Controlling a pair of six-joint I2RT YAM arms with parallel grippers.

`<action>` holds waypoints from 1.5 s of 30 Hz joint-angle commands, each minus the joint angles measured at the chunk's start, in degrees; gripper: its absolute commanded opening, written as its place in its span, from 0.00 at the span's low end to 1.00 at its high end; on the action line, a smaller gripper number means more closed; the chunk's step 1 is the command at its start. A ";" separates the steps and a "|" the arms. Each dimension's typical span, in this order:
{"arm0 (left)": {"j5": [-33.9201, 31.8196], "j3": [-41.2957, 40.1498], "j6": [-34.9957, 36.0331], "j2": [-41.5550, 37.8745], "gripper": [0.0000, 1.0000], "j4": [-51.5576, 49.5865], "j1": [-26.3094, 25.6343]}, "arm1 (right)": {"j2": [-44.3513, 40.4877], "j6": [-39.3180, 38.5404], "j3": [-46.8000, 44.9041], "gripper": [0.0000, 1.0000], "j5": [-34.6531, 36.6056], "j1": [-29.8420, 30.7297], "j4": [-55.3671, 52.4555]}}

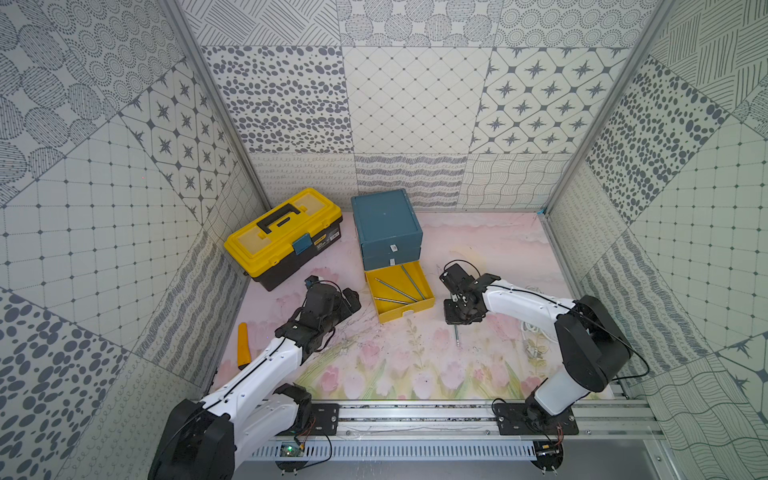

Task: Please place the pencils in the drawer according to their color
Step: Pick up the pencil from the center of the board, then place the pencil in the drawer.

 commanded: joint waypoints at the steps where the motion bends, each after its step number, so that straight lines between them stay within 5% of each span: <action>1: 0.83 0.51 -0.25 0.36 0.99 3.17 0.36 | -2.99 -2.44 0.34 0.00 1.72 -0.34 -0.04; 11: 0.91 0.58 -0.22 0.19 0.99 3.04 0.41 | -8.10 -7.63 3.79 0.00 2.48 -0.56 -2.46; 19: 0.94 0.25 -0.47 0.22 0.99 3.49 0.41 | -8.60 -21.05 10.05 0.00 -2.50 0.60 -1.85; 32: 0.66 0.32 -0.42 -0.92 0.99 2.53 0.34 | 2.41 -41.99 24.14 0.00 -0.47 8.06 -3.16; 45: -0.18 0.16 -0.46 -2.43 0.99 1.08 0.38 | 14.03 -54.63 35.87 0.00 0.09 11.08 -5.10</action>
